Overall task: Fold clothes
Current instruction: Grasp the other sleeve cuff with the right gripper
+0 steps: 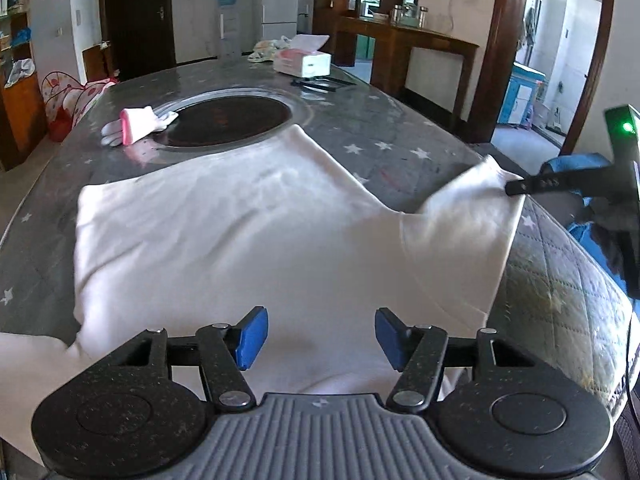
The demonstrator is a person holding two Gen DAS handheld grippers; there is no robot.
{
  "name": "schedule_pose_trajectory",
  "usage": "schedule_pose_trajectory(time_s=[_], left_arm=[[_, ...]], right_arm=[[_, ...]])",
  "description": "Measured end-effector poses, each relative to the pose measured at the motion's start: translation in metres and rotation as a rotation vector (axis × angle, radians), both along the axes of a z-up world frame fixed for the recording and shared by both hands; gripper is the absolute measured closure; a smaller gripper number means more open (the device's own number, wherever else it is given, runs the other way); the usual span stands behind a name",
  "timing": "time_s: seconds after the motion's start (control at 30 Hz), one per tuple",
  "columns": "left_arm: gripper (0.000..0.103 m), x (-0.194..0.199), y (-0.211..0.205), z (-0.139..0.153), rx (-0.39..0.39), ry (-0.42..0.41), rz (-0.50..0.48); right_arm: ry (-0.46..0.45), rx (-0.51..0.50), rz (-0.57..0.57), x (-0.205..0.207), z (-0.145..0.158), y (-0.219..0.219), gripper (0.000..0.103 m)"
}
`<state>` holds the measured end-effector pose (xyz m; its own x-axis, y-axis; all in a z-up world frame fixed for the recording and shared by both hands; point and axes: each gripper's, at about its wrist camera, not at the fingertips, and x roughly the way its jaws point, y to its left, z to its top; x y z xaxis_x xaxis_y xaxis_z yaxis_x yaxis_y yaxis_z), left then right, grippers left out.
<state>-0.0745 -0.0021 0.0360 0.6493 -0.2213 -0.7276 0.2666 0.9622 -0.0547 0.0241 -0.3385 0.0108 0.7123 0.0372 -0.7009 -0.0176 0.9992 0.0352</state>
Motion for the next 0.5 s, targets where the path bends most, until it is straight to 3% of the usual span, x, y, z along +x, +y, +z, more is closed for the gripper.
schedule_pose_trajectory(time_s=[0.1,0.17,0.2,0.5], left_arm=[[0.040,0.000,-0.006,-0.002,0.005,0.006,-0.010],[0.040,0.001,-0.009,-0.004,0.009,0.010,-0.014],[0.040,0.001,-0.011,-0.005,0.010,0.012,-0.016],[0.036,0.001,-0.028,-0.005,0.020,0.004,-0.066]], right_arm=[[-0.011,0.031,-0.006,0.000,-0.001,-0.004,0.069],[-0.022,0.023,-0.001,-0.002,0.000,-0.003,0.088],[-0.028,0.021,0.001,-0.003,0.001,-0.002,0.091],[-0.114,0.086,0.031,-0.019,0.037,0.000,0.095]])
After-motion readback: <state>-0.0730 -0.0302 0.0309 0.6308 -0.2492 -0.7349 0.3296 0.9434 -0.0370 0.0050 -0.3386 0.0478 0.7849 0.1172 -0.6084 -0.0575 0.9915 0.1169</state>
